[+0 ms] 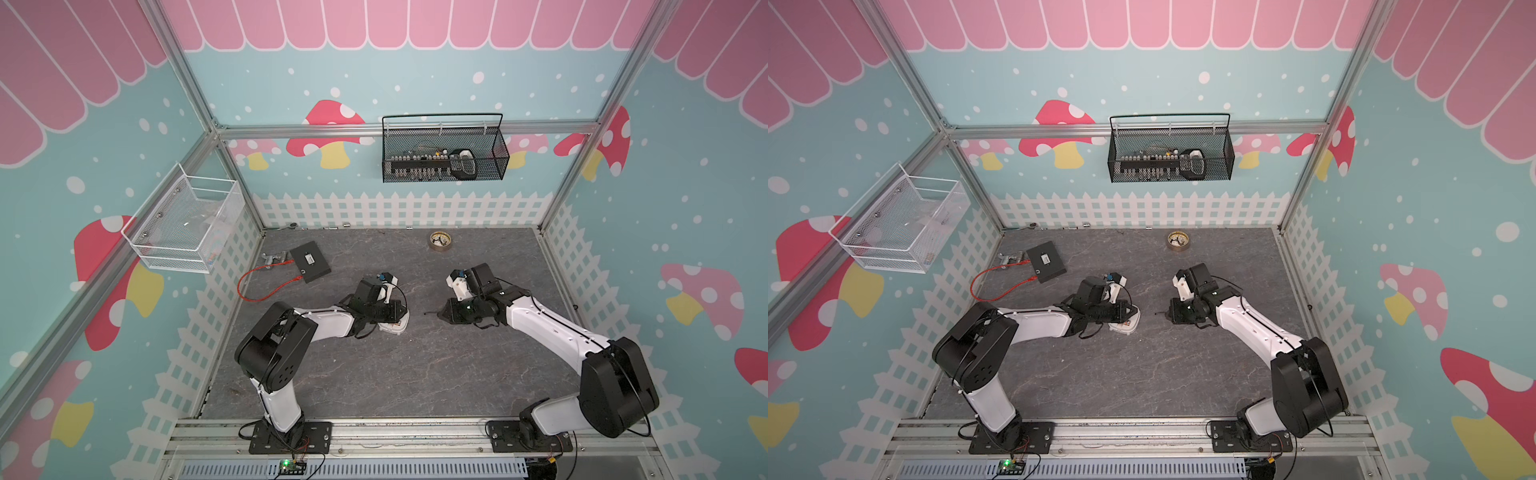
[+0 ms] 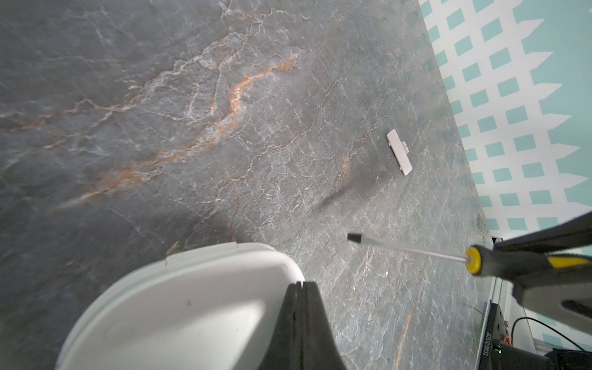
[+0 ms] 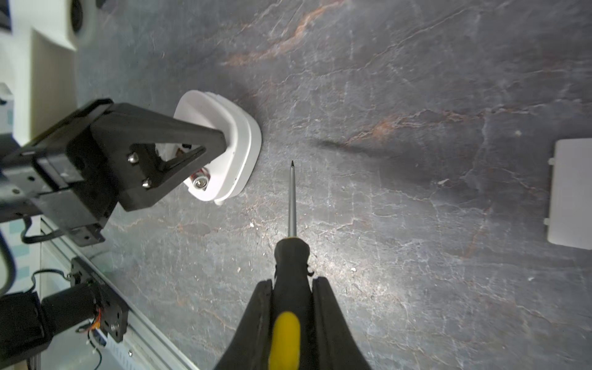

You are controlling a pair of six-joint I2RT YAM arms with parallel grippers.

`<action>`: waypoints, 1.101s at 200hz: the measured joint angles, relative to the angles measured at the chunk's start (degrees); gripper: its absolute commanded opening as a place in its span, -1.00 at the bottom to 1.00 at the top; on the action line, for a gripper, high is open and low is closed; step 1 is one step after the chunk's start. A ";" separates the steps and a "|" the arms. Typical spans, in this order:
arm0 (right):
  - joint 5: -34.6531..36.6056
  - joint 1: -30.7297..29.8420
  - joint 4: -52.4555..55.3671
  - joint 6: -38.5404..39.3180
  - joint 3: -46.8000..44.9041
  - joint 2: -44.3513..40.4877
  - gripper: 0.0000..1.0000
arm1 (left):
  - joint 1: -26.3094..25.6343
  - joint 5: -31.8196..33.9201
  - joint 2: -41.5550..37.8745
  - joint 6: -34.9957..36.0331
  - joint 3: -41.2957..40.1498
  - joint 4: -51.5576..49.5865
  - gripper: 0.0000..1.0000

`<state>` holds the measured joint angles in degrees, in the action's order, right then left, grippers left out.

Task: Remove the battery from the alarm
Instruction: Place the screwdriver at the center of the board.

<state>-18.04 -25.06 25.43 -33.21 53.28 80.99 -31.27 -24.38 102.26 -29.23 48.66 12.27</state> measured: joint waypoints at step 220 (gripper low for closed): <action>43.15 -13.20 -15.26 3.17 -6.05 7.39 -1.00 | 0.00 2.69 -2.05 -0.35 1.09 -6.32 -1.00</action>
<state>25.10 -38.26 10.17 -30.04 47.22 88.38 -31.27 -21.69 100.20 -29.58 49.76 5.96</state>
